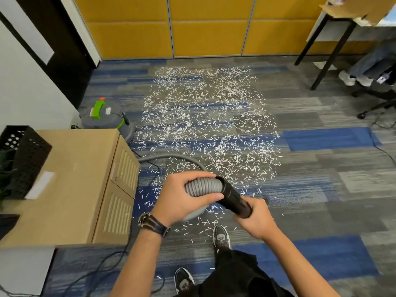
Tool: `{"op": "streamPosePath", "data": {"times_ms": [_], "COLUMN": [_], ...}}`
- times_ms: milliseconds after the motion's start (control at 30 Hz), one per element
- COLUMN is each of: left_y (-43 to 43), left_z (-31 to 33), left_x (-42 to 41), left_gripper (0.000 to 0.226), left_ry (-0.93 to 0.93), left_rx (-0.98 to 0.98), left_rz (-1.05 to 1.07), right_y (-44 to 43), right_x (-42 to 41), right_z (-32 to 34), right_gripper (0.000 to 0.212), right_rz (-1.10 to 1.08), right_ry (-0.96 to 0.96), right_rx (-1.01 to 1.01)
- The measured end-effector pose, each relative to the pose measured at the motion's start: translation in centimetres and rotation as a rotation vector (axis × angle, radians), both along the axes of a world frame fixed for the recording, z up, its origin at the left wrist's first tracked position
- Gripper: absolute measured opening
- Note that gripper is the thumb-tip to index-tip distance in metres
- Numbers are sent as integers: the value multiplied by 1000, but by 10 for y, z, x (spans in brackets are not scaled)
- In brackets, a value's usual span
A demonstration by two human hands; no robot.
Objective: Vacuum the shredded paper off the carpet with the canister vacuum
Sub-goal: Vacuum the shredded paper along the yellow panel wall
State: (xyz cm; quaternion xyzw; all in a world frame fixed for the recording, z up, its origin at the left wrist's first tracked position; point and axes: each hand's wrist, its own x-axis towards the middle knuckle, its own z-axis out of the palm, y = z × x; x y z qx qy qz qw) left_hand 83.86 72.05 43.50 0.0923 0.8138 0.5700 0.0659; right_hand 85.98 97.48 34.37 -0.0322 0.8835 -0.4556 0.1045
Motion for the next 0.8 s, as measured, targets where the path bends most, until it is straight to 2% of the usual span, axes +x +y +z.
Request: {"op": "streamPosePath", "data": {"times_ms": [67, 167, 333, 500, 633, 733, 800], "left_y": [3, 9, 33, 30, 24, 23, 22], "left_z": [1, 0, 5, 1, -8, -11, -9], "left_x": [-3, -8, -10, -13, -7, -2, -1], "left_gripper": [52, 48, 50, 45, 47, 43, 43], "left_ry": [1, -5, 20, -22, -46, -33, -7], "left_rx": [-3, 16, 50, 79, 65, 78, 54], "left_rz": [7, 41, 19, -54, -19, 52, 44], "right_y": [3, 9, 25, 28, 29, 25, 23], "right_x": [0, -2, -12, -3, 0, -1, -2], "right_z": [5, 7, 11, -2, -9, -1, 3], "right_gripper": [42, 46, 23, 10, 16, 6, 18], "right_rz": [4, -52, -83, -66, -53, -58, -54], "right_ry": [10, 24, 50, 30, 2, 0, 32], "right_rx": [29, 72, 38, 15, 37, 73, 69]}}
